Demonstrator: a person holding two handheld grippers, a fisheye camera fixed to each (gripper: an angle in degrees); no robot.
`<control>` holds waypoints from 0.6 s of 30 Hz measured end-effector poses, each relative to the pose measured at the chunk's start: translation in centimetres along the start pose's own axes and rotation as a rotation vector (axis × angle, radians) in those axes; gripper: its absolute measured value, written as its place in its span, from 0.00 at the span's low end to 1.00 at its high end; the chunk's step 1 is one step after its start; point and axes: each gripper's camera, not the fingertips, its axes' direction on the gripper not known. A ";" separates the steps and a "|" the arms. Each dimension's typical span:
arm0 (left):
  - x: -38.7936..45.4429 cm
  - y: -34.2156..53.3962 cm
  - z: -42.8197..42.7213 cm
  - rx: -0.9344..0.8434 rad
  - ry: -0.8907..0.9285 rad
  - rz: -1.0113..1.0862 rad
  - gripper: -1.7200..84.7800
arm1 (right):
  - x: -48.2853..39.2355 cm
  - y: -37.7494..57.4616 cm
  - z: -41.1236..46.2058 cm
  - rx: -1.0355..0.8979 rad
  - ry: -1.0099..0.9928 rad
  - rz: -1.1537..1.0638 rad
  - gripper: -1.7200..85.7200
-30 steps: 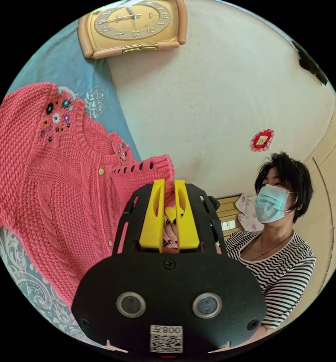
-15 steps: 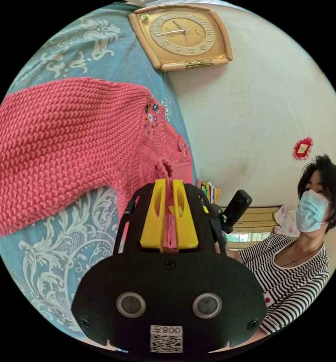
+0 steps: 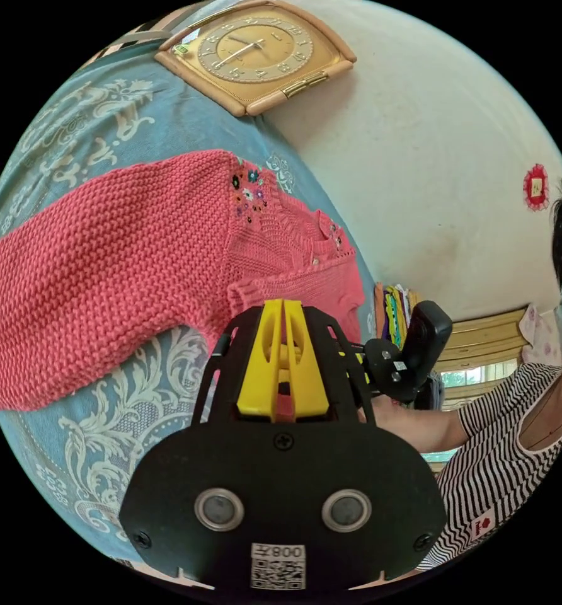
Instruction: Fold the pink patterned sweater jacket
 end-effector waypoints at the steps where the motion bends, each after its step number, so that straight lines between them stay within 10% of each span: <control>1: -0.2 0.3 0.1 -0.021 -0.047 -0.004 0.02 | 0.4 0.2 0.2 0.006 -0.016 0.007 0.09; 18: -4.5 11.8 -5.7 -0.040 -0.175 0.074 0.02 | 12.9 8.6 -3.2 0.117 -0.023 0.304 0.02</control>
